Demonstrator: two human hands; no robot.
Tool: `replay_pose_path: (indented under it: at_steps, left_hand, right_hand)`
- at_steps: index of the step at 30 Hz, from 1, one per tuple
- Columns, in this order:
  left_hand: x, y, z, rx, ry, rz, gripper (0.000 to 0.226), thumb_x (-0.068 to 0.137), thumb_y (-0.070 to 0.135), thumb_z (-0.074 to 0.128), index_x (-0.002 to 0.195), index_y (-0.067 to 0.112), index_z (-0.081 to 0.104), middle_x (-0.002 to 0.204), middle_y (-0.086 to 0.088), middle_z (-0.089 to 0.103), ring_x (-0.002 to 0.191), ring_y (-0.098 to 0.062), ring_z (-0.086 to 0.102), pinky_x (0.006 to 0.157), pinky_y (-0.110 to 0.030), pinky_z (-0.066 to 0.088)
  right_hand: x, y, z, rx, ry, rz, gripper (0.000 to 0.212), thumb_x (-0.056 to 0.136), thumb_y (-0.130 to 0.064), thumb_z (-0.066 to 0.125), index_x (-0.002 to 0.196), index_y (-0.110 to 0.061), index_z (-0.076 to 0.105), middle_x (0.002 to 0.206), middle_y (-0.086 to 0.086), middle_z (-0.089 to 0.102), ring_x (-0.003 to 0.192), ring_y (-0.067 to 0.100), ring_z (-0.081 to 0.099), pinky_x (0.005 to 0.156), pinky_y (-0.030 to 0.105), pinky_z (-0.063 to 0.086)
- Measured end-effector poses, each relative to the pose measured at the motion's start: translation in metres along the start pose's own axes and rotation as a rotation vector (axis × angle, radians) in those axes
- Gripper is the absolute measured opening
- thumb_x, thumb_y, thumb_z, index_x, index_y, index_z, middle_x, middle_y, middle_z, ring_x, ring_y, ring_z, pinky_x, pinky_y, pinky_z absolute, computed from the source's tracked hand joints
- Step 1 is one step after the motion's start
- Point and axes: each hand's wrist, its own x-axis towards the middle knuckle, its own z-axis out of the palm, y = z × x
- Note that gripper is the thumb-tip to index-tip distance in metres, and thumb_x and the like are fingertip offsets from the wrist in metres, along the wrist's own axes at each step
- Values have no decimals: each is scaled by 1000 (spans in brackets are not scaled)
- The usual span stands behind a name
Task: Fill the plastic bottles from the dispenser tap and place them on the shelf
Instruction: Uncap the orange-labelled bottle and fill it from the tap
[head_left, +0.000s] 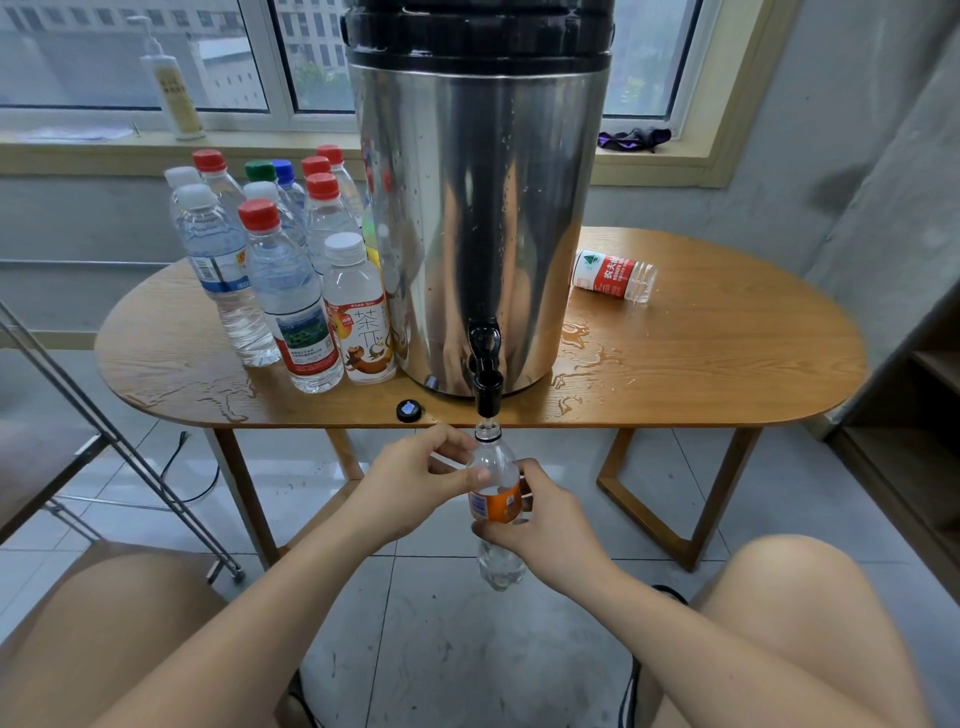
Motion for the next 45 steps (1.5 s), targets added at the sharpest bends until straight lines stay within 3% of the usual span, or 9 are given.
replay_pose_path:
  at_steps: [4,19,31,38,45]
  left_hand:
    - [0,0,1,0,-1,-5,31,90,56,80,116,47,65,117,21,71,102,-1,71,89,-32,65]
    - [0,-1,1,13,12,-1,31,91,54,80,117,45,66,116,20,71,102,-2,72,88,-32,66]
    - [0,0,0,20,5,-9,34,92,54,79,121,41,67,118,19,71,103,-4,71,89,-33,66]
    - [0,-1,0,14,-1,-17,32,92,52,79,120,41,67,118,20,71,102,-3,72,88,-32,66]
    - [1,-2,1,16,-3,-14,35,92,53,79,122,39,67,118,19,71,103,-3,71,87,-30,65]
  right_hand:
    - [-1,-1,-1,3,1,2,61,81,-40,92,128,-38,53,113,-16,66,105,2,63,77,15,48]
    - [0,1,0,2,2,-12,59,81,-42,92,126,-37,54,112,-14,68,105,5,66,85,22,56]
    - [0,0,1,-7,2,-8,60,81,-41,92,127,-37,53,113,-15,67,104,3,64,78,15,49]
    - [1,2,2,1,-4,-7,60,80,-41,93,126,-38,54,112,-15,67,103,3,65,82,17,53]
    - [1,1,2,-13,-4,-10,60,81,-41,93,126,-37,53,111,-15,66,100,1,64,73,13,46]
